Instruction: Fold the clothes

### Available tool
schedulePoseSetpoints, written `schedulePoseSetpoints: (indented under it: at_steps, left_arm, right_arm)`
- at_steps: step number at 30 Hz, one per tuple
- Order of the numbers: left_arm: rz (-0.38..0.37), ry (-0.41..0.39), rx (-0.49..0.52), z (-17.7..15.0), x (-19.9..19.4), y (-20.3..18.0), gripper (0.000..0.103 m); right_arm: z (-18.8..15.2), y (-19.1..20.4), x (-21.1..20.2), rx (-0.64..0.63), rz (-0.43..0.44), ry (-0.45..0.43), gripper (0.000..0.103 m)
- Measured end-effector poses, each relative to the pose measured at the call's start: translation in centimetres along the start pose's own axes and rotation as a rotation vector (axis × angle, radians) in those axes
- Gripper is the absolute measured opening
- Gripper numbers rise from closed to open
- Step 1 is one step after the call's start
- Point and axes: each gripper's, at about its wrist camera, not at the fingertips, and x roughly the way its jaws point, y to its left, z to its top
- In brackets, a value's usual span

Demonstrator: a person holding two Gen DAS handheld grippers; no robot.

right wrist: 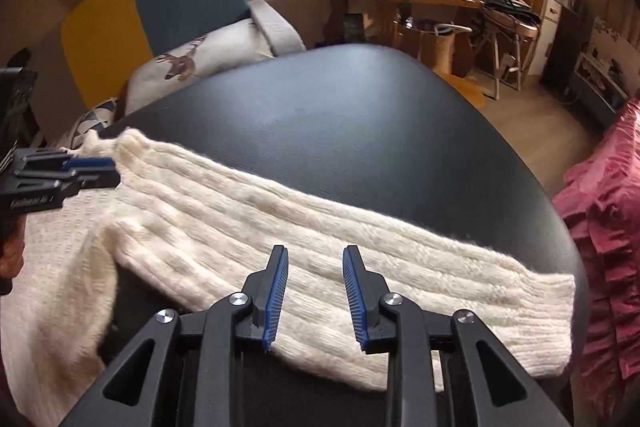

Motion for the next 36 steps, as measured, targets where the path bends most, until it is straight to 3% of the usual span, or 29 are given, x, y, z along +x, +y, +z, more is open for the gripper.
schedulePoseSetpoints:
  at_steps: [2, 6, 10, 14, 18, 19, 22, 27, 30, 33, 36]
  left_arm:
    - [0.106, -0.003, -0.039, 0.9, -0.3, 2.9, 0.027]
    - [0.233, 0.028, -0.042, 1.4, -0.1, 7.4, 0.033]
    - [0.236, 0.059, 0.004, 1.1, 0.8, 8.9, 0.04]
    - [0.189, 0.027, 0.081, 1.9, 1.7, 6.7, 0.063]
    - [0.253, 0.078, 0.145, 2.8, 4.8, 5.4, 0.062]
    - [0.26, 0.099, 0.153, 2.6, 5.6, 5.1, 0.056]
    - [0.294, 0.082, 0.088, 2.4, 6.2, 5.2, 0.055]
    - [0.302, 0.031, -0.078, 1.8, 5.8, 6.2, 0.058]
    - [0.295, -0.004, -0.157, 1.3, 4.3, 6.3, 0.058]
    - [0.22, -0.054, -0.255, -0.3, 1.4, 6.8, 0.061]
    - [0.147, -0.078, -0.334, -3.3, -1.5, 7.0, 0.062]
  right_arm:
    - [0.9, 1.5, 0.8, -0.042, 0.001, 0.008, 0.028]
    - [1.9, 4.0, 2.6, -0.138, -0.036, 0.035, 0.03]
    - [1.8, 5.7, 5.7, -0.218, -0.106, 0.094, 0.03]
    - [1.6, 5.6, 6.7, -0.216, -0.12, 0.109, 0.03]
    - [1.7, 5.2, 6.9, -0.213, -0.134, 0.122, 0.03]
    - [1.7, 5.1, 6.9, -0.217, -0.156, 0.125, 0.03]
    - [1.7, 4.6, 7.2, -0.212, -0.227, 0.124, 0.03]
    - [1.2, 4.0, 6.6, -0.151, -0.216, 0.074, 0.031]
    - [1.0, 2.0, 4.2, -0.018, -0.069, 0.009, 0.031]
    - [-1.1, -3.2, -0.7, 0.274, 0.131, -0.126, 0.033]
    - [-5.4, -9.1, -4.4, 0.545, 0.203, -0.191, 0.033]
